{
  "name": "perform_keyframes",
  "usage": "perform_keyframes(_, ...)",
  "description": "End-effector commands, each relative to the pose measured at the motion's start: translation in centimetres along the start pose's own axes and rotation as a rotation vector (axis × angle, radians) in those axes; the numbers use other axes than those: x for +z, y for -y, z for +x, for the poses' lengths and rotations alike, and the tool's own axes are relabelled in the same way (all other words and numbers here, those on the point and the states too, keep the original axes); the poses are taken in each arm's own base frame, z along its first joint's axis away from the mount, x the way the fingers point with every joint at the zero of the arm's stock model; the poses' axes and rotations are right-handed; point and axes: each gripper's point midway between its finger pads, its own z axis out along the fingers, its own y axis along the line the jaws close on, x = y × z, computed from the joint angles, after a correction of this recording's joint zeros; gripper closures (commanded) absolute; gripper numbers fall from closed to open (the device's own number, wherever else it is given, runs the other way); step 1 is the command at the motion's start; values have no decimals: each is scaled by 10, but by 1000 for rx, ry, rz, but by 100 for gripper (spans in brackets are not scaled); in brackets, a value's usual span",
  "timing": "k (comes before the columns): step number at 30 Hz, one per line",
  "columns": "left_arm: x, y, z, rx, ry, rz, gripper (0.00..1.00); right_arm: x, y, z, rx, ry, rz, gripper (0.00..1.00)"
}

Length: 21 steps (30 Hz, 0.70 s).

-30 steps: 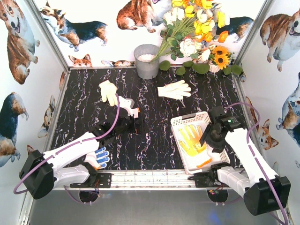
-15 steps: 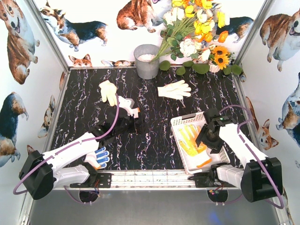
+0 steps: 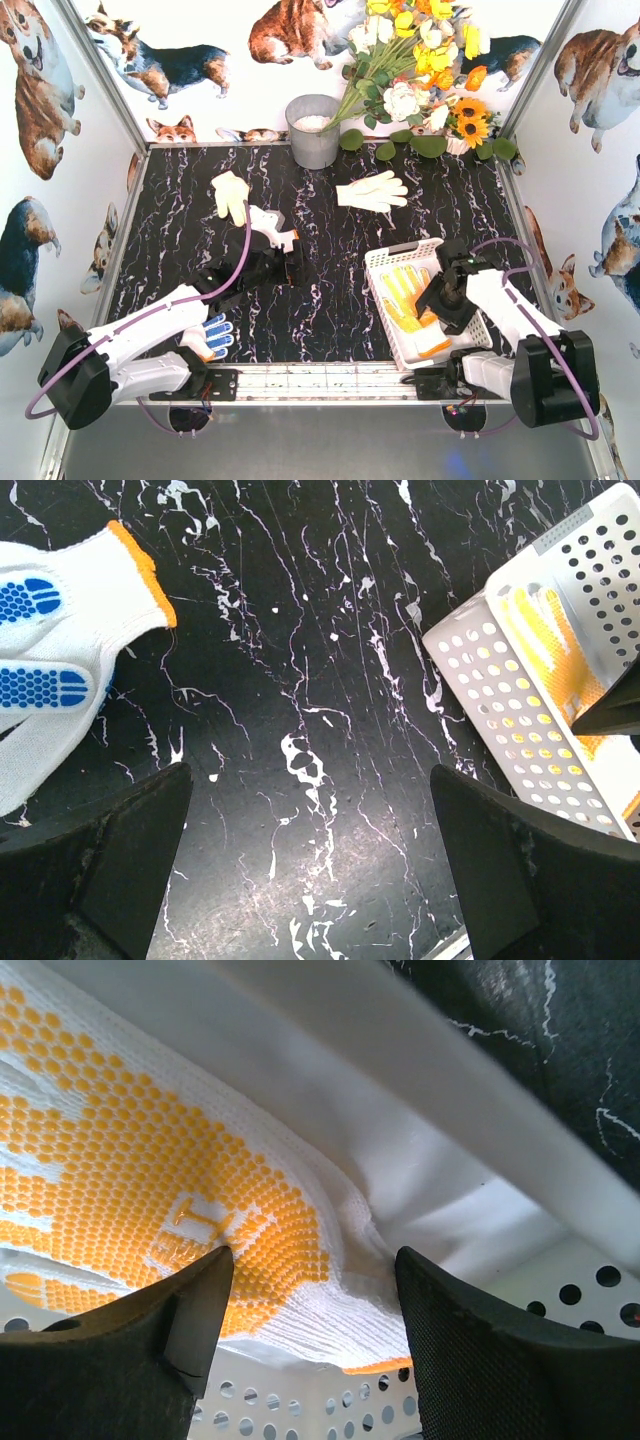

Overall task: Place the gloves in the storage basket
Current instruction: Place the glove in the bin.

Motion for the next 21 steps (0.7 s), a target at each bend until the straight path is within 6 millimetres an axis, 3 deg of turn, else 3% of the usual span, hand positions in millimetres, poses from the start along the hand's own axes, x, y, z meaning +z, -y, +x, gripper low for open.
perform_keyframes(1, 0, -5, 0, -1, 7, -12, 0, 2, -12, 9, 87, -44, -65, 33)
perform_keyframes(9, 5, -2, 0, 0, -5, 0, 0, -5, -22, 24, 155, -96, -149, 35)
perform_keyframes(21, 6, -3, -2, 5, -1, -11, 0, -5, 1, 32, 139, -83, -79, 35)
